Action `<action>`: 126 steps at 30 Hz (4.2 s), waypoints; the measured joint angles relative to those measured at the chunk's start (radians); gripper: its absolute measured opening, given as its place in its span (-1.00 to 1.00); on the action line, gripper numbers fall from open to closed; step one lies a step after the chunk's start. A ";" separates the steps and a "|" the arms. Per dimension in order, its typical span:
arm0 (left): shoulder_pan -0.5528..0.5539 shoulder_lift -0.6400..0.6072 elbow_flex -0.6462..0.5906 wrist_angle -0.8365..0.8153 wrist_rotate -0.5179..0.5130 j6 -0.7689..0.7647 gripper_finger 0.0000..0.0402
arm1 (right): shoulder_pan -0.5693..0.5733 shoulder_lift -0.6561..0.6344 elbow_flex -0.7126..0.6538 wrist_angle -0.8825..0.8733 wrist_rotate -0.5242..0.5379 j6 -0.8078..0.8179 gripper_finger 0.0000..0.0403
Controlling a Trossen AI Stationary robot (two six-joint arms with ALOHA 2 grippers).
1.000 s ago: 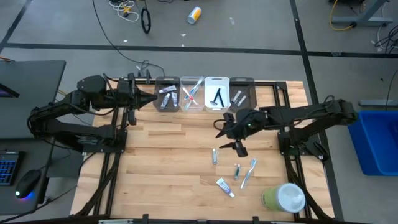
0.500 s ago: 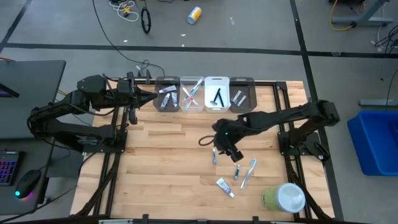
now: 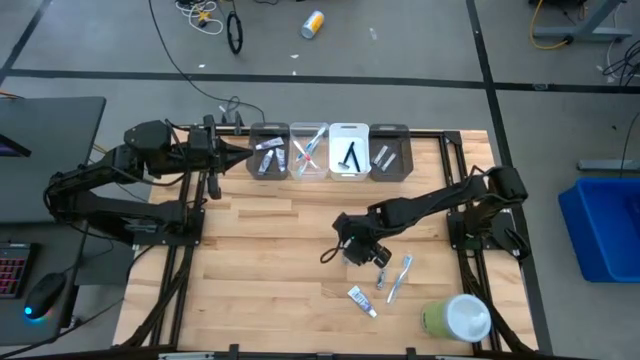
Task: Pick & Place Travel size toiletries
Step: Put the silver nail cutter into the white bin
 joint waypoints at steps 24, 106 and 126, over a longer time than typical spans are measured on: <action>0.000 0.000 0.000 -0.003 0.002 -0.026 -0.95 | -0.024 0.164 0.180 -0.090 0.017 -0.087 -0.06; 0.000 0.000 0.000 -0.008 0.002 -0.020 -0.91 | -0.014 0.250 0.289 -0.326 -0.019 -0.022 -0.70; 0.000 0.000 0.000 -0.008 0.002 -0.019 -0.91 | -0.081 0.131 0.357 -0.299 -0.088 0.116 -0.71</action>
